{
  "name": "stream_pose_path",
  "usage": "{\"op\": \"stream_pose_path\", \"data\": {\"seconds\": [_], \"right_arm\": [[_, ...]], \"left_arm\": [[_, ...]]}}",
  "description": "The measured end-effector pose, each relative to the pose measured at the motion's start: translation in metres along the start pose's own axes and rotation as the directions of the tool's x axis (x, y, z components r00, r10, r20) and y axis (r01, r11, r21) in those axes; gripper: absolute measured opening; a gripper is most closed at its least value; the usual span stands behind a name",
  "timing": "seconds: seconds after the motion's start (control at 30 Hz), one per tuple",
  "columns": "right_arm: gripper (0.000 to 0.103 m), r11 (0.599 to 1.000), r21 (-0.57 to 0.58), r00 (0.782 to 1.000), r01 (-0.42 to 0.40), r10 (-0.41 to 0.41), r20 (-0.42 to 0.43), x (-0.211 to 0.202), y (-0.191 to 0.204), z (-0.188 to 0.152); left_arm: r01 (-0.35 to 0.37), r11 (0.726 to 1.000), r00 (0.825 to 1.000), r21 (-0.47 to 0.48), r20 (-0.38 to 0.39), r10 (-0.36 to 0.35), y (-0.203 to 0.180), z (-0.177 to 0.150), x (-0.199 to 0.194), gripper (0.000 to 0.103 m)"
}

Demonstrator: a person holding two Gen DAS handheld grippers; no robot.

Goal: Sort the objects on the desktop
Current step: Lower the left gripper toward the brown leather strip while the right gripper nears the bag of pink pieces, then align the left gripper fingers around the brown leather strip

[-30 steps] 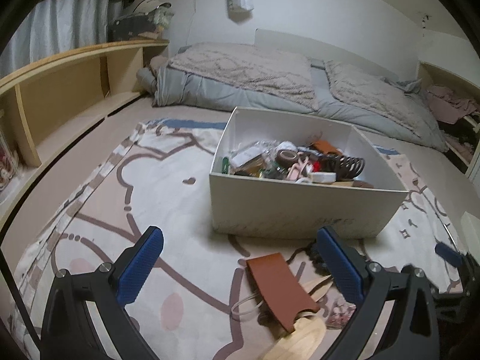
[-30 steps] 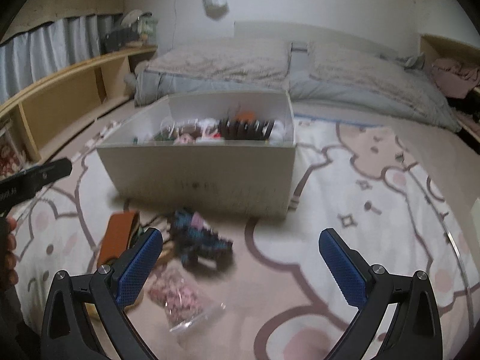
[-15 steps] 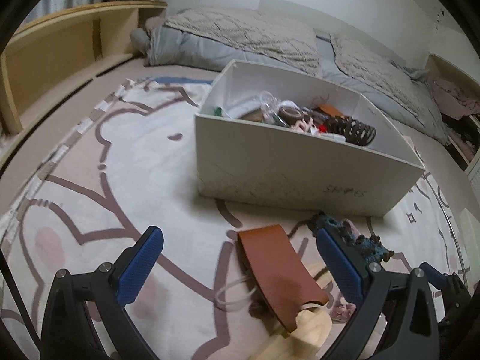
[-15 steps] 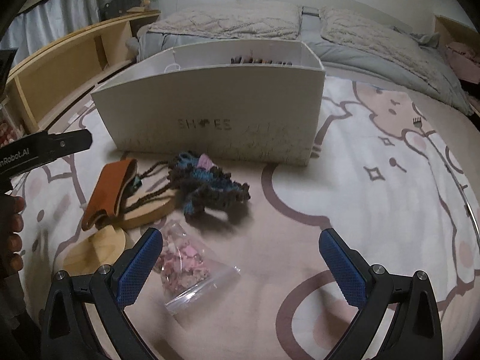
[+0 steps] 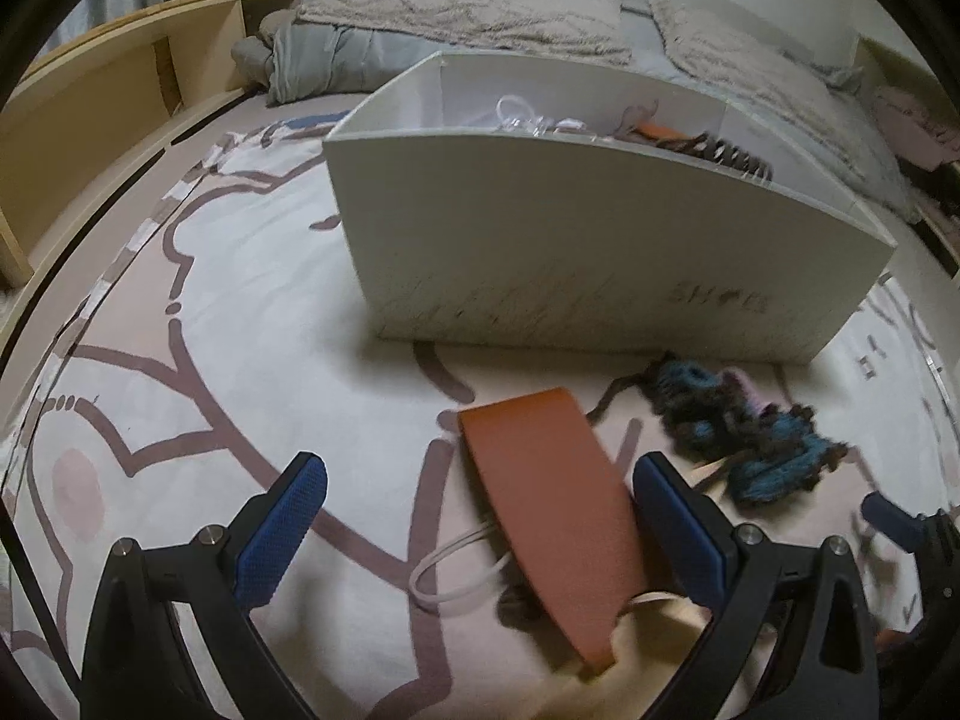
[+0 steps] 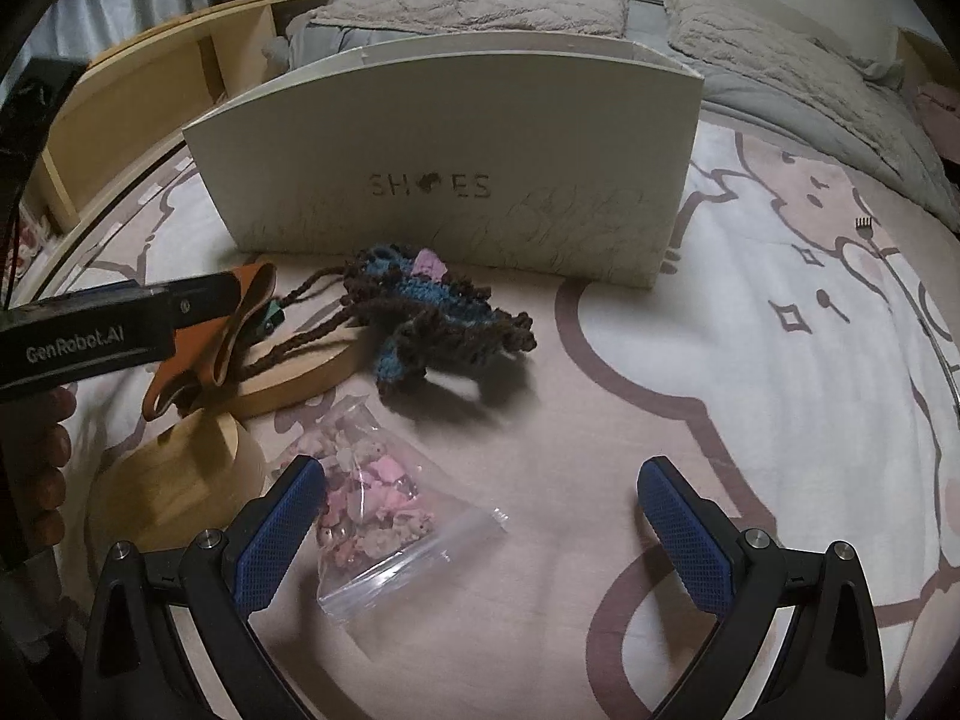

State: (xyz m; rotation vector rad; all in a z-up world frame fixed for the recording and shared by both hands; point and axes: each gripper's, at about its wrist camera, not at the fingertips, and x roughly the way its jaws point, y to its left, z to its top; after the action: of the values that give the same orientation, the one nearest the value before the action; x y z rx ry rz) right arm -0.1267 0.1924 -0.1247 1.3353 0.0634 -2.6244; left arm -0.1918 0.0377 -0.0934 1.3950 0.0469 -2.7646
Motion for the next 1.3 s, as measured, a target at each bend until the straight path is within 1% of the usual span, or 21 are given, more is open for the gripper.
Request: {"op": "stream_pose_path", "data": {"seconds": [0.1, 0.23, 0.4, 0.63, 0.83, 0.9, 0.97, 1.07, 1.1, 1.17, 1.3], "right_arm": [[0.103, 1.000, 0.017, 1.000, -0.010, 0.011, -0.014, 0.004, -0.003, 0.000], [0.103, 0.999, 0.042, 0.999, -0.022, 0.023, -0.023, 0.007, -0.005, -0.002], [0.103, 1.000, 0.023, 1.000, -0.010, 0.011, -0.019, 0.009, -0.003, -0.005], [0.103, 0.999, 0.030, 1.000, -0.019, 0.019, -0.012, 0.009, -0.006, -0.007], [0.103, 0.999, 0.033, 1.000, -0.021, 0.021, -0.011, 0.009, -0.006, -0.007], [0.103, 0.999, 0.034, 1.000, -0.022, 0.022, -0.012, 0.010, -0.007, -0.007], [0.103, 0.999, 0.034, 1.000, -0.022, 0.022, -0.012, 0.010, -0.007, -0.007], [0.103, 0.999, 0.034, 1.000, -0.022, 0.022, -0.012, 0.010, -0.007, -0.008], [0.103, 0.999, 0.034, 1.000, -0.021, 0.022, -0.012, 0.010, -0.007, -0.008], [0.103, 0.999, 0.033, 1.000, -0.021, 0.022, -0.012, 0.010, -0.007, -0.007], [0.103, 0.999, 0.033, 1.000, -0.021, 0.022, -0.011, 0.010, -0.007, -0.007]], "left_arm": [[-0.044, 0.999, 0.999, 0.014, -0.013, 0.044, 0.004, -0.003, 0.004, 0.103], [-0.085, 0.996, 0.996, 0.016, -0.020, 0.085, 0.013, -0.004, 0.005, 0.103], [-0.112, 0.994, 0.993, 0.011, -0.043, 0.112, 0.026, -0.006, 0.007, 0.103], [-0.195, 0.981, 0.979, 0.008, -0.062, 0.195, 0.046, -0.007, 0.011, 0.103], [-0.229, 0.973, 0.969, -0.026, -0.102, 0.225, 0.062, -0.008, 0.020, 0.103], [-0.204, 0.977, 0.976, -0.054, -0.093, 0.199, 0.064, -0.007, 0.016, 0.103], [-0.151, 0.985, 0.987, -0.088, -0.065, 0.146, 0.065, -0.004, 0.008, 0.103], [-0.082, 0.991, 0.997, -0.107, -0.021, 0.081, 0.060, 0.000, -0.002, 0.103], [-0.068, 0.992, 0.998, -0.108, -0.014, 0.067, 0.057, 0.001, -0.004, 0.103], [-0.014, 0.994, 1.000, -0.110, -0.007, 0.014, 0.052, 0.003, -0.005, 0.103], [0.084, 0.992, 0.996, -0.093, -0.028, -0.087, 0.037, 0.002, 0.001, 0.103]]}}
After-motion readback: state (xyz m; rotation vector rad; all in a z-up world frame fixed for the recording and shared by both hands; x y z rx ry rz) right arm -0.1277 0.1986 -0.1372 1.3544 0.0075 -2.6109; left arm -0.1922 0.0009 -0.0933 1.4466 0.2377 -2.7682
